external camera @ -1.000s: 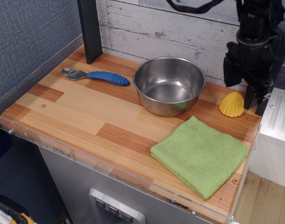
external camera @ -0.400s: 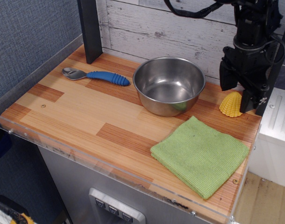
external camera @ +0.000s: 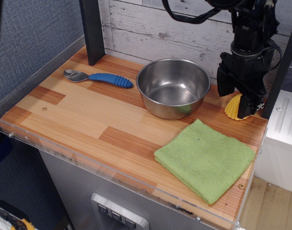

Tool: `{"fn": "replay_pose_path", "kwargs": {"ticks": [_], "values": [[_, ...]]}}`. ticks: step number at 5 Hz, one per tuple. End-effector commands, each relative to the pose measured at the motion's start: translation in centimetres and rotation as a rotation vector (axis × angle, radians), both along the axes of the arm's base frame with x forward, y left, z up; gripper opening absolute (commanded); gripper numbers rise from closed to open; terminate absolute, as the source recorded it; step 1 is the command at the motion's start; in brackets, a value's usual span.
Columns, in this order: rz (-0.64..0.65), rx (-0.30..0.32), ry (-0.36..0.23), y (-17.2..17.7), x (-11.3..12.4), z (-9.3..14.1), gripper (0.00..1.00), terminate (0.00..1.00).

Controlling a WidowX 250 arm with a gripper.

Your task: Take the potato and place it on the bottom center of the table.

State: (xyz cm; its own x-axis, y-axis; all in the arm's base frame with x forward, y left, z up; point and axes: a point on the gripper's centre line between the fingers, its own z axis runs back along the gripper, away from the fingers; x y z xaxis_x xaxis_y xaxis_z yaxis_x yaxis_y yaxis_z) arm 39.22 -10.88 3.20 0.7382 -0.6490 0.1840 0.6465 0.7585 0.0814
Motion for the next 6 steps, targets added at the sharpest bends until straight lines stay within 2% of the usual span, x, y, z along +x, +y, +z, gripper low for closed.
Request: {"fn": "replay_pose_path", "kwargs": {"ticks": [1, 3, 4, 6], "values": [[0.005, 0.001, -0.028, 0.3, 0.1, 0.1, 0.0, 0.0], [0.007, -0.004, -0.045, 0.2, 0.0, 0.7, 0.0, 0.0], [0.036, -0.034, -0.052, 0.2, 0.5, 2.1, 0.0, 0.0], [0.058, -0.098, -0.142, 0.1, 0.7, 7.2, 0.0, 0.0]]}}
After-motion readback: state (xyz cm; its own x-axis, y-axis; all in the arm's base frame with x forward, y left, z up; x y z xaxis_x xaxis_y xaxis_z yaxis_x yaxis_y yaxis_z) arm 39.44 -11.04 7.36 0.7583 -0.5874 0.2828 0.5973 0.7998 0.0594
